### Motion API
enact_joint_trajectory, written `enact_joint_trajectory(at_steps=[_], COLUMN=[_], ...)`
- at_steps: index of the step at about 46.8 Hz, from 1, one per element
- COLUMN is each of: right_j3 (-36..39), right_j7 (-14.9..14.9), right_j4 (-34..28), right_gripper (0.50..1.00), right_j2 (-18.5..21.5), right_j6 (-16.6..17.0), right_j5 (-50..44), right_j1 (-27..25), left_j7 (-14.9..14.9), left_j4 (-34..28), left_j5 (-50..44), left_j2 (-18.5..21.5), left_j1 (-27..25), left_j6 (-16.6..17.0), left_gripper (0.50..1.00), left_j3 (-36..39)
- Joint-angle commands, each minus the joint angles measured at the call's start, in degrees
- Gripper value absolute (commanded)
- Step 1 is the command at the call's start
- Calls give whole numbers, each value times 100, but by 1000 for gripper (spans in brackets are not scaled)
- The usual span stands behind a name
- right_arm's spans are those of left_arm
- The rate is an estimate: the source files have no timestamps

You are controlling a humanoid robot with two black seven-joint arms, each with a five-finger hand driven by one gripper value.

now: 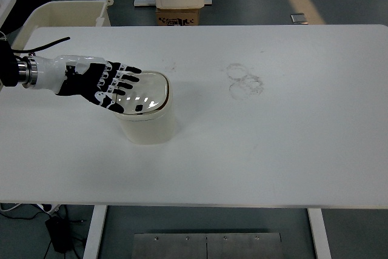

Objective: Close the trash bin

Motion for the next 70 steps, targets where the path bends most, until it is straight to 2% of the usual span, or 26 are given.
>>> enact_joint_trajectory(at_steps=[1,22,48,70], right_j3=[0,0,0,0], right_j7=[-1,-1,-1,-1], right_j4=[3,3,3,3], right_gripper=[991,991,991,991], right_j2=[0,0,0,0], right_j6=[0,0,0,0], right_j5=[0,8,0,0], right_j1=[4,4,4,4], left_j7=[2,-7,-42,-42], left_j4=[-1,-1,60,60], left_j5=[-8,-8,-25,-25], left_j2=[-12,-74,-557,-566], left_j1=[-17,-263,-245,-227], left_j6=[0,-9,9,9], left_gripper=[1000,1000,1000,1000], left_j3=[-12,-39,-74,-91])
